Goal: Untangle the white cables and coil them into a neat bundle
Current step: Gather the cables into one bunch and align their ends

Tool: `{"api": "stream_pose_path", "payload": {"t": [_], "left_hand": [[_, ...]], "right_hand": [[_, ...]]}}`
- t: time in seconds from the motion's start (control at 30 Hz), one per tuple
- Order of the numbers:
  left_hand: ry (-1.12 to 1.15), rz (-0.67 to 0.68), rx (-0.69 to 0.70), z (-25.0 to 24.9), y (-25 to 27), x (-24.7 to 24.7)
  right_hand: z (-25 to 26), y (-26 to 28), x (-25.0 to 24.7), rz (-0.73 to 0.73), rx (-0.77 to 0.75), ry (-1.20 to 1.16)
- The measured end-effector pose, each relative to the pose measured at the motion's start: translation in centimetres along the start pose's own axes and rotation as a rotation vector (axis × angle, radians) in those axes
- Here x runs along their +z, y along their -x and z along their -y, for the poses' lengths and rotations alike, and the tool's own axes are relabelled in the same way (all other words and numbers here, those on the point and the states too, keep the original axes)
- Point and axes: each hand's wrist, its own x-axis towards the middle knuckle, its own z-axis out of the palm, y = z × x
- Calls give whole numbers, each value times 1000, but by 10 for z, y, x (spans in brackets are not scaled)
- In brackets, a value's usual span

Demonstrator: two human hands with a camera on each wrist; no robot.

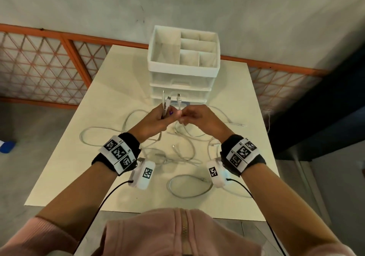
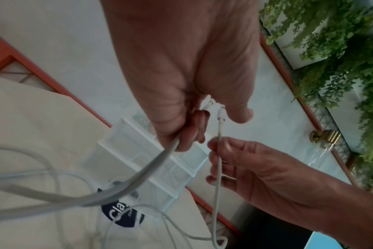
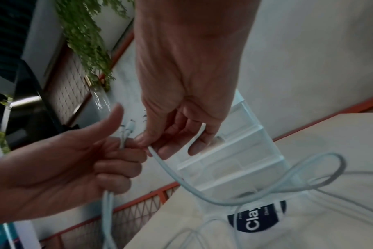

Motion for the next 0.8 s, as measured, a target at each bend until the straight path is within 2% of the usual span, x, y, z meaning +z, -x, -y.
{"api": "stream_pose_path", "payload": {"t": [0.1, 0.23, 0.3, 0.37, 0.43, 0.5, 0.57, 0.7, 0.8], "left_hand": [[22, -67, 12, -2, -3, 7], [87, -210, 18, -6, -4, 11], [120, -258, 51, -11, -4, 7], [221, -171, 85, -21, -4, 3], [462, 23, 110, -34, -3, 1], [641, 153, 144, -45, -1, -2], [674, 156, 194, -54, 1, -6], [768, 28, 229, -54, 5, -36], [725, -178, 157, -44, 13, -57]], "right_hand": [[6, -3, 10, 8, 9, -11], [8, -2, 18, -64, 30, -77], [5, -6, 21, -25, 83, -67], [6, -9, 26, 98, 50, 47], [11, -10, 33, 196, -5, 90], [14, -13, 40, 191, 9, 61], [8, -17, 41, 176, 37, 74], [-29, -23, 17, 70, 17, 436], [-45, -19, -15, -131, -74, 449]]}}
